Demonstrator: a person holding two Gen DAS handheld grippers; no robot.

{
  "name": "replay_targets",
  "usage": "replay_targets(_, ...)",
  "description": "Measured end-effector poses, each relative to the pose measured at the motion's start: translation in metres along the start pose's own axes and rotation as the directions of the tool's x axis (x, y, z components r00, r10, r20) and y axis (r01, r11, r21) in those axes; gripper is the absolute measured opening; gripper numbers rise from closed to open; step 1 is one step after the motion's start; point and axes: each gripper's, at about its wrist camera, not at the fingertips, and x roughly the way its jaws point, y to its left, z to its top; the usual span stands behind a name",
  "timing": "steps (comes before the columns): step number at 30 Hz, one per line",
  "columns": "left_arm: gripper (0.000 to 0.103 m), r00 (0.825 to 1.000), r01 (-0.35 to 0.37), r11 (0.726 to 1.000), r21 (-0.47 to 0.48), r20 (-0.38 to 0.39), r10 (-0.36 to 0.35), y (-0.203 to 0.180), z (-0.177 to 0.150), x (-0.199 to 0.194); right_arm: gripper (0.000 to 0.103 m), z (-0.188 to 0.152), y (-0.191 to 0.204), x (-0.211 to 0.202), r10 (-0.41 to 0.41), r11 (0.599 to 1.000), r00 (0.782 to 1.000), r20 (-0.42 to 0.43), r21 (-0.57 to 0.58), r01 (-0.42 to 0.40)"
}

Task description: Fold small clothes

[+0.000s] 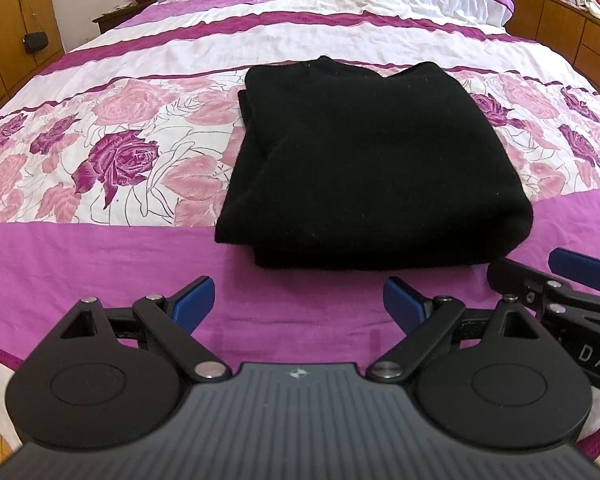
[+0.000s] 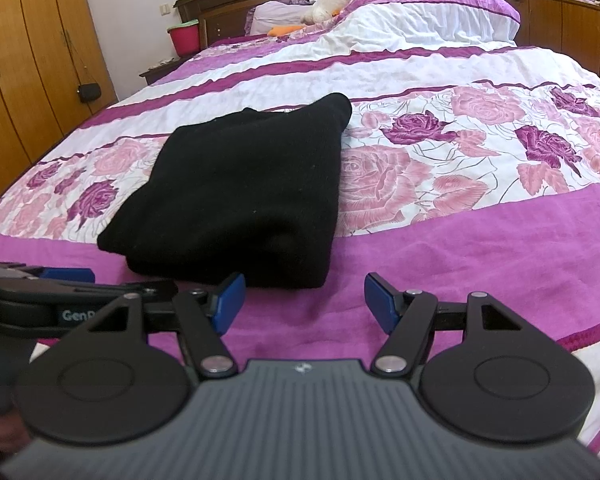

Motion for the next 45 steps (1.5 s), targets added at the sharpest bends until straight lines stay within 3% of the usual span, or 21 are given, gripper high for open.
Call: replay_targets(45,0.094,1.000,0.027,1.000,0.011,-0.010,-0.027,-0.0002,-0.0023,-0.0005,0.068,-0.0011,0.0027,-0.0015,-0.001,1.000,1.000,0.001,0.000,0.001)
